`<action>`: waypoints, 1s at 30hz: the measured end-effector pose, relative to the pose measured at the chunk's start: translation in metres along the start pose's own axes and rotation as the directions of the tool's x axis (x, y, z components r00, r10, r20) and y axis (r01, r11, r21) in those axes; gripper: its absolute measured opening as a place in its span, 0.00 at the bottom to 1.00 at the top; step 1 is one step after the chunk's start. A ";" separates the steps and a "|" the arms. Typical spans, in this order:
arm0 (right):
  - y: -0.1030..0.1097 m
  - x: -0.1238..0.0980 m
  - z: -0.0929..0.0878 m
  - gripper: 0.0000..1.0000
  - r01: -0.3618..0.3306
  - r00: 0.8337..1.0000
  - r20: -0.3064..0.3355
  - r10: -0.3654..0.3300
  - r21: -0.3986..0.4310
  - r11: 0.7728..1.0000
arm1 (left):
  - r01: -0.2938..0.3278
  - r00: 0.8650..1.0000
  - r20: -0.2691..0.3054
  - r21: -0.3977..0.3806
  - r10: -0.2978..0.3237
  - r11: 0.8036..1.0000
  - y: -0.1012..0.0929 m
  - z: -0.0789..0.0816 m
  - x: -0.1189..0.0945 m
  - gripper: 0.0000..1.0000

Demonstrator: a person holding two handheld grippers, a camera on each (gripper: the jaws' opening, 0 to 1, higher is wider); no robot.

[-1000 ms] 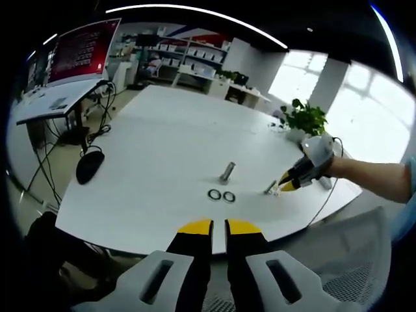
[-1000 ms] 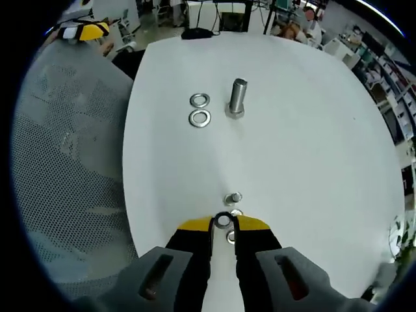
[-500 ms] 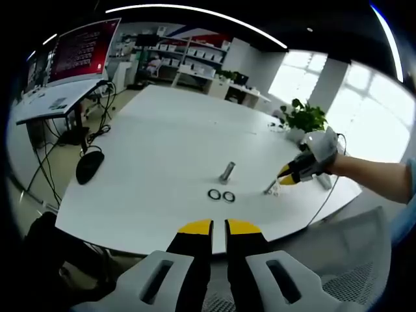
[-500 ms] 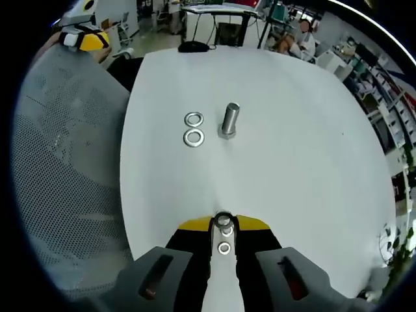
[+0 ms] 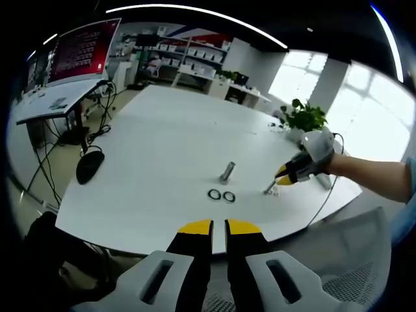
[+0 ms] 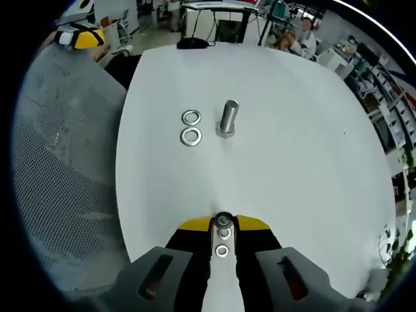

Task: Place the washer onto the threaded stud by aligning its center hole with the stud, sliding it down to the base, and recovering from edge contact or off-axis alignment until the washer reaches the visible bottom stop.

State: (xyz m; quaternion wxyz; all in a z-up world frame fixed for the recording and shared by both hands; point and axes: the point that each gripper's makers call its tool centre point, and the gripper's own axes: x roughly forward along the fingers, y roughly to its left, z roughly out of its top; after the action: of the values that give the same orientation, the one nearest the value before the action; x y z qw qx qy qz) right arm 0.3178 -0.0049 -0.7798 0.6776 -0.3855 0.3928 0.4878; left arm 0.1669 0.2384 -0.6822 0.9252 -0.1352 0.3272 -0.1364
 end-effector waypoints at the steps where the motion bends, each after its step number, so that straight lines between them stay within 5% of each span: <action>1: 0.000 0.001 0.000 0.14 -0.003 1.000 -0.002 0.003 0.001 1.000 | 0.000 1.000 0.000 0.000 0.000 1.000 0.000 0.000 0.000 0.05; 30: 0.005 0.035 -0.017 0.14 -0.053 0.995 -0.082 0.052 -0.010 0.999 | -0.007 1.000 -0.015 -0.001 0.007 1.000 0.001 -0.002 0.001 0.05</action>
State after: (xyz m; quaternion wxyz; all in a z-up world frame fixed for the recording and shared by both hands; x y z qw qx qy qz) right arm 0.3178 -0.0063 -0.8189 0.6455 -0.3986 0.4273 0.4918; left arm 0.1660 0.2389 -0.6845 0.9232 -0.1338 0.3345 -0.1339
